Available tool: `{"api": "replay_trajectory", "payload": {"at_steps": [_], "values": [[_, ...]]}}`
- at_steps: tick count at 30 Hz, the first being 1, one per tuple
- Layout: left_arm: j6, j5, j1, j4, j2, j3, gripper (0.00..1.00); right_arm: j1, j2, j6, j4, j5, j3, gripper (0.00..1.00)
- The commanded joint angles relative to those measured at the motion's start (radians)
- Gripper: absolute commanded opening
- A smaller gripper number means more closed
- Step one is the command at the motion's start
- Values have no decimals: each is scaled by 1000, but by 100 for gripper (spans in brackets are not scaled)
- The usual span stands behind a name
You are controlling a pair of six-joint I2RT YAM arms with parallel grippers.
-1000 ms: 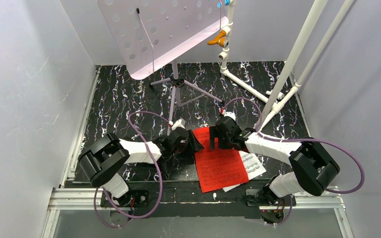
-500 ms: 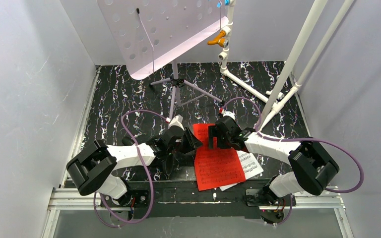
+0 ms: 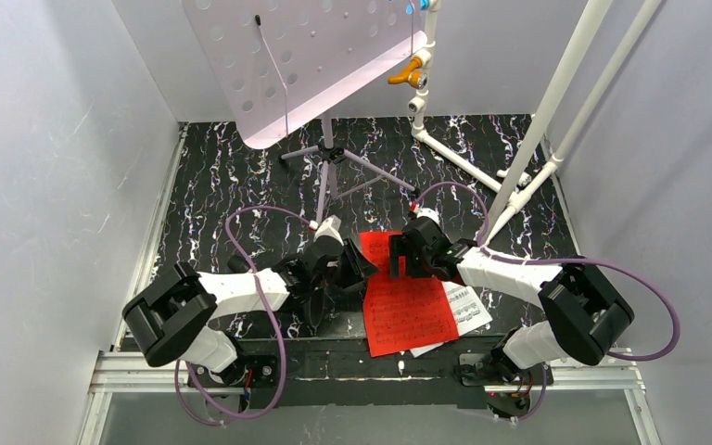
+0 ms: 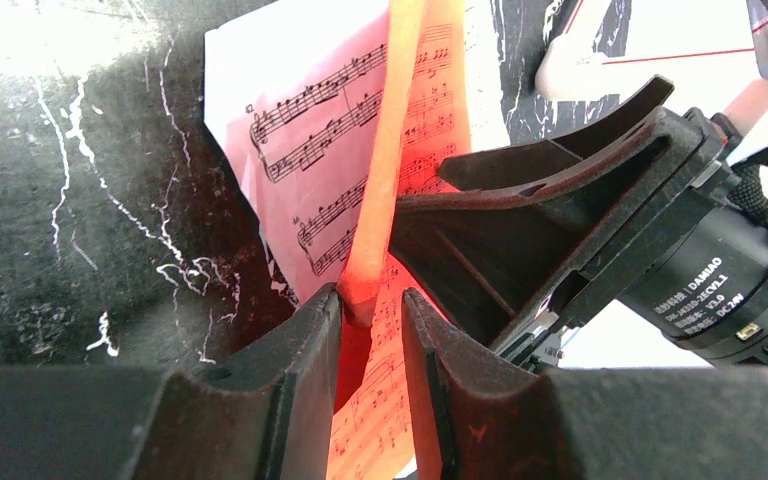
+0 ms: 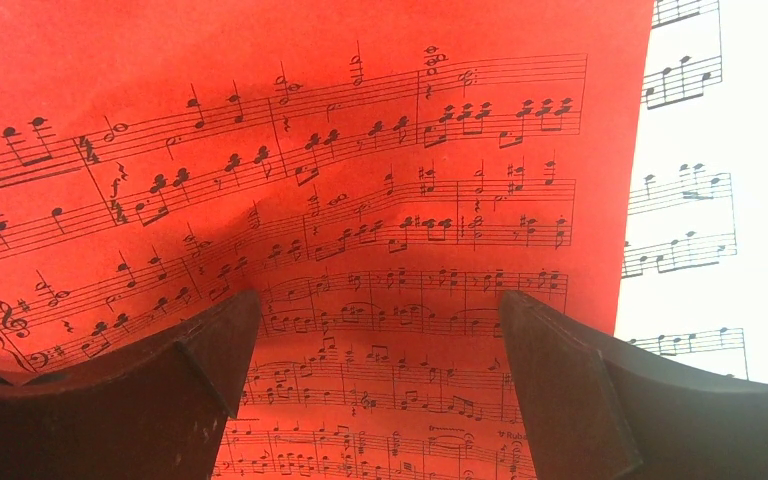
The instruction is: Set up the instrument practice props
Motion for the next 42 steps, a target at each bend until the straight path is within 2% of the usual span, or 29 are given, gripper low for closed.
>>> {"api": "replay_trajectory", "payload": {"at_steps": [1, 8, 15, 21, 27, 36, 42], "values": [[12, -10, -3, 0, -72, -29, 29, -1, 21, 35, -51, -58, -34, 98], [-54, 110, -12, 1, -49, 9, 36, -1, 29, 32, -49, -62, -30, 98], [-44, 91, -38, 0, -36, -3, 42, -1, 30, 32, -51, -68, -24, 100], [30, 60, -37, -1, -4, 8, 47, -1, 34, 32, -51, -73, -18, 100], [163, 16, -37, -5, 14, 54, 47, -1, 37, 30, -53, -75, -15, 100], [232, 2, -29, -12, 29, 94, 39, -1, 28, 31, -57, -76, -13, 100], [243, 19, -15, -14, 59, 100, 24, -1, 9, 14, -71, -74, -9, 100]]}}
